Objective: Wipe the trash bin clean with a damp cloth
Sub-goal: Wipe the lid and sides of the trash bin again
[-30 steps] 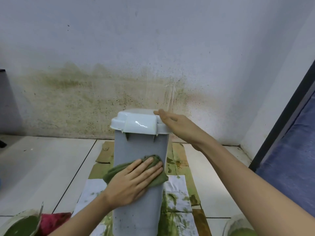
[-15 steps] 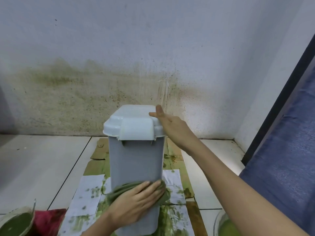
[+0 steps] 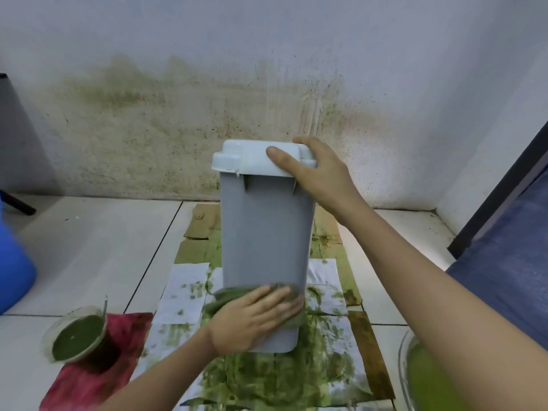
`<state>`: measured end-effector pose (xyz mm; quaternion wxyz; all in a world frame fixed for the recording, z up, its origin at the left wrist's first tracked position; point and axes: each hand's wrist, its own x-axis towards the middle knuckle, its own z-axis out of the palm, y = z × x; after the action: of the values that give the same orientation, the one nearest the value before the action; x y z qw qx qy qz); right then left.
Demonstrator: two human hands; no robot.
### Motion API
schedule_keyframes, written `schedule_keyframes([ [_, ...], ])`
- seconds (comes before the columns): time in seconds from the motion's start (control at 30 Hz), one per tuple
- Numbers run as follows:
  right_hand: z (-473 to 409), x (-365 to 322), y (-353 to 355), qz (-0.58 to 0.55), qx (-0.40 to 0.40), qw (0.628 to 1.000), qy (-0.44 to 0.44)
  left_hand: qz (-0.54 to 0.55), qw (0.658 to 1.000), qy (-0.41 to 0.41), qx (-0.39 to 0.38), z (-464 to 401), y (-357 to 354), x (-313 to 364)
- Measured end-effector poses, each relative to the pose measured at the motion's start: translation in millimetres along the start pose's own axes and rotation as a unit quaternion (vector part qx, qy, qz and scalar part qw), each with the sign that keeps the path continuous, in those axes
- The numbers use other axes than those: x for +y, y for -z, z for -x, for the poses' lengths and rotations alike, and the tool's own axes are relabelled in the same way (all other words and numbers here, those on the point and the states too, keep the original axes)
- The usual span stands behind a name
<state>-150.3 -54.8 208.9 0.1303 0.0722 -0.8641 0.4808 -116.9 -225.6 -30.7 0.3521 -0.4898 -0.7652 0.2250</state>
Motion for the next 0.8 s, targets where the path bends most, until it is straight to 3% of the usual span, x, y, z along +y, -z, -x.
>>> schedule_keyframes([
  [0.07,0,2,-3,-0.006,0.006,1.0,0.004,-0.041,0.993,-0.095,-0.056,30,-6,18],
  [0.13,-2,5,-5,-0.019,0.013,1.0,0.002,-0.052,0.997,-0.055,-0.033,33,-5,9],
  [0.2,-4,7,-7,-0.033,0.018,0.999,-0.004,-0.01,0.993,0.107,0.055,13,6,-19],
  [0.27,-8,8,-9,-0.037,0.02,0.999,-0.004,0.075,0.928,0.333,0.151,-23,24,-57],
  [0.3,-10,9,-10,-0.036,0.021,0.999,-0.005,0.105,0.887,0.408,0.187,-41,31,-71],
  [0.37,-14,11,-10,-0.038,0.024,0.999,-0.009,0.122,0.853,0.458,0.219,-62,35,-79],
  [0.43,-16,11,-7,-0.043,0.027,0.999,-0.015,0.099,0.891,0.401,0.189,-62,23,-56],
  [0.47,-16,12,-7,-0.049,0.029,0.998,-0.018,0.084,0.928,0.329,0.152,-52,14,-34],
  [0.53,-14,13,-7,-0.063,0.028,0.997,-0.017,0.042,0.992,0.108,0.049,-17,-5,14],
  [0.57,-12,14,-8,-0.067,0.027,0.997,-0.015,0.014,1.0,-0.003,-0.003,4,-13,33],
  [0.63,-10,16,-11,-0.064,0.025,0.998,-0.004,-0.039,0.99,-0.107,-0.078,33,-18,50],
  [0.73,-10,17,-10,-0.071,0.022,0.997,-0.006,-0.051,0.992,-0.11,-0.031,35,-18,35],
  [0.8,-12,17,-9,-0.071,0.021,0.997,-0.008,0.002,0.998,0.034,0.043,12,-6,5],
])
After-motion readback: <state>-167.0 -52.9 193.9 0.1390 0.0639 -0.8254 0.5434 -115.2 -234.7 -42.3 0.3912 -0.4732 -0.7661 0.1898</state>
